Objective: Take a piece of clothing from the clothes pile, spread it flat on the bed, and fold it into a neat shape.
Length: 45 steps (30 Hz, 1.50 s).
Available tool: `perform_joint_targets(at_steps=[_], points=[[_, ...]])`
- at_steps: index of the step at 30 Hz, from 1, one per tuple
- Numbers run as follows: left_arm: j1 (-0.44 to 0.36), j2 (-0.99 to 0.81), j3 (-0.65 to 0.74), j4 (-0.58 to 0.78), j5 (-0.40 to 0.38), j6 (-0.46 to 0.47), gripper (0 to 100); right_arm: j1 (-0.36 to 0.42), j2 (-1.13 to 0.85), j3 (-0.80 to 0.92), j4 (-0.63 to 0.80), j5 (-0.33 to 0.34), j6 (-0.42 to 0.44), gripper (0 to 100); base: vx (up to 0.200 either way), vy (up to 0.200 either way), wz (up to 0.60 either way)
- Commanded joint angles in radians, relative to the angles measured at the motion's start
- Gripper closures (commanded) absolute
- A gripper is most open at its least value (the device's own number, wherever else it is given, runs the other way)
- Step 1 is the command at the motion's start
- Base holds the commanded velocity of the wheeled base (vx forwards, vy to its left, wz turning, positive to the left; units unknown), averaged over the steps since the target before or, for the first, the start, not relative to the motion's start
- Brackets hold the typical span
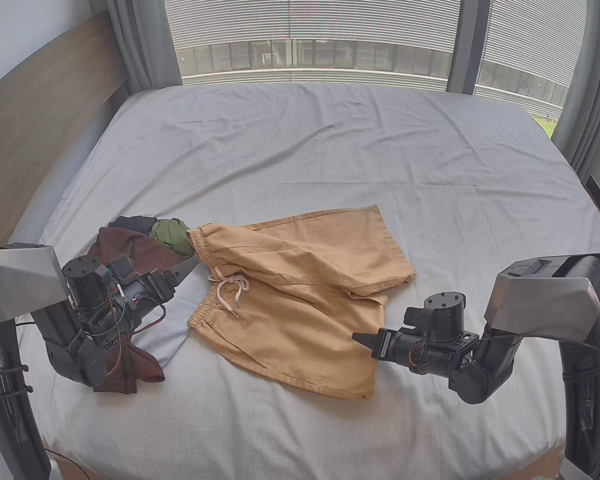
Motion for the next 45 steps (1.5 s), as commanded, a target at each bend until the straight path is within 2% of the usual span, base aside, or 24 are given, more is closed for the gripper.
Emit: perform_joint_targets(at_steps=[1,5,11,16,17,24,27,33,42,45], points=[[0.001,-0.001,-0.001,0.000,0.000,-0.002,0,-0.003,-0.012,0.038,-0.025,-0.001,0.000,0,0.000,0.000,0.00],[0.002,-0.009,-0.001,0.000,0.000,0.000,0,-0.010,-0.026,0.063,-0.038,-0.001,0.000,0,0.000,0.000,0.00],[0.019,-0.121,0.037,0.001,-0.012,-0.006,0,-0.010,-0.041,0.135,-0.127,-0.001,-0.019,0,0.000,0.000,0.00],[0.042,-0.185,0.097,0.000,-0.049,0.003,0,-0.003,-0.040,0.143,-0.150,-0.001,-0.046,0,0.000,0.000,0.00],[0.044,-0.188,0.099,0.000,-0.049,0.003,0,-0.002,-0.041,0.141,-0.152,-0.001,-0.046,100,0.000,0.000,0.00],[0.104,-0.290,0.180,0.000,-0.057,0.067,0,0.043,-0.092,0.107,-0.146,0.002,-0.049,100,0.000,0.000,0.00],[0.111,-0.314,0.211,0.001,-0.070,0.109,0,0.066,-0.081,0.028,-0.123,0.002,-0.051,100,0.000,0.000,0.00],[0.133,-0.337,0.226,0.001,-0.084,0.176,0,0.078,-0.041,-0.106,-0.026,0.002,-0.051,100,0.000,0.000,0.00],[0.131,-0.388,0.269,0.001,-0.104,0.193,0,0.079,0.023,-0.205,-0.018,0.016,-0.049,100,0.000,0.000,0.00],[0.139,-0.403,0.297,0.001,-0.104,0.234,0,0.079,0.034,-0.212,-0.021,0.016,-0.049,100,0.000,0.000,0.00]])
